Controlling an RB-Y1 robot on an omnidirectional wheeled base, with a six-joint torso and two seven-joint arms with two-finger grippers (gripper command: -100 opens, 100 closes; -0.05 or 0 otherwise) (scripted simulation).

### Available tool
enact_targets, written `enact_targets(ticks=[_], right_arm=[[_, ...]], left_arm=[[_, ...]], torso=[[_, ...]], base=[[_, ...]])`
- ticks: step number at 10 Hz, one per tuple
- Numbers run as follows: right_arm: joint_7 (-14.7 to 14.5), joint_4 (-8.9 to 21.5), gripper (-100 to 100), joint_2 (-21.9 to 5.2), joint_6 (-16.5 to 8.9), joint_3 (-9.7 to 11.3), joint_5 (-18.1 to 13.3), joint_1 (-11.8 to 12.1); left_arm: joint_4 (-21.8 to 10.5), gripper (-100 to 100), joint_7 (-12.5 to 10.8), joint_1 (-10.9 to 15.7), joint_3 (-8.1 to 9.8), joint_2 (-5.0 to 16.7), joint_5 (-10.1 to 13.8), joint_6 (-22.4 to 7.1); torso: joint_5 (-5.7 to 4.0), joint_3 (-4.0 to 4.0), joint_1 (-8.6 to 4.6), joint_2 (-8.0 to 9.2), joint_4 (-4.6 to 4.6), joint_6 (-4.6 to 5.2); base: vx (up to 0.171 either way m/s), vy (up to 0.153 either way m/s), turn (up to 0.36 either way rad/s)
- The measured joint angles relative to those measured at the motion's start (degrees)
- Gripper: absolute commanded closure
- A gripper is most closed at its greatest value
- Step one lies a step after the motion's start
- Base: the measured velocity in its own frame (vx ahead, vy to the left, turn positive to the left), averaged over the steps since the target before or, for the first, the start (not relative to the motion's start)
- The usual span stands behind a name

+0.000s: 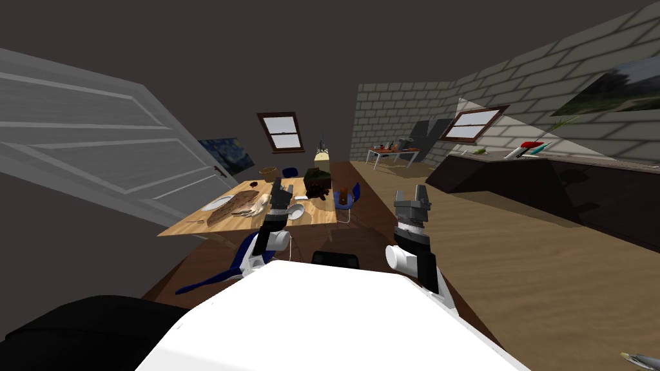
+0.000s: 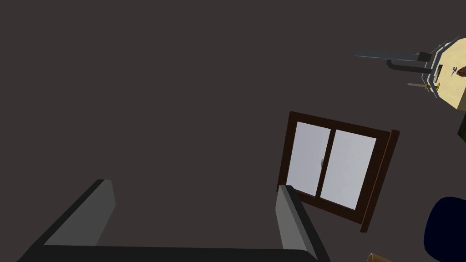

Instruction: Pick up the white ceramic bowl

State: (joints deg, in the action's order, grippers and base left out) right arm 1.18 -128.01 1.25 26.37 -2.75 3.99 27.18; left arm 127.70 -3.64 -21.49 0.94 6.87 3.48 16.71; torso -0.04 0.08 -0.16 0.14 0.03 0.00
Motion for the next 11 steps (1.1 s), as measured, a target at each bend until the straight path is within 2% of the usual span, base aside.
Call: enact_targets(ticks=[2,5,10,11], right_arm=[[0.0,0.0,0,0.0,0.0,0.0,0.0,0.0],[0.0,0.0,0,0.0,0.0,0.0,0.0,0.0],[0.0,0.0,0,0.0,0.0,0.0,0.0,0.0],[0.0,0.0,0,0.0,0.0,0.0,0.0,0.0]], left_arm=[[-0.74,-100,-0.41,1.24,-0.21,0.04,0.81,-3.0],[-3.78,-100,-1.3,3.74,-0.24,0.36,2.29,-6.96],[-5.9,-100,-2.47,6.18,-0.48,0.4,4.26,-14.67],[-7.18,-100,-2.73,6.83,-0.58,0.45,4.76,-16.07]], torso=[[0.0,0.0,0.0,-0.01,0.0,0.0],[0.0,-0.01,-0.02,-0.02,-0.01,0.0],[0.0,-0.04,0.01,-0.07,-0.01,-0.01],[0.0,-0.04,0.0,-0.06,-0.02,0.0]], base=[[-0.04,-0.043,0.018],[-0.033,-0.043,0.017],[-0.028,-0.043,0.022],[-0.028,-0.038,0.018]])
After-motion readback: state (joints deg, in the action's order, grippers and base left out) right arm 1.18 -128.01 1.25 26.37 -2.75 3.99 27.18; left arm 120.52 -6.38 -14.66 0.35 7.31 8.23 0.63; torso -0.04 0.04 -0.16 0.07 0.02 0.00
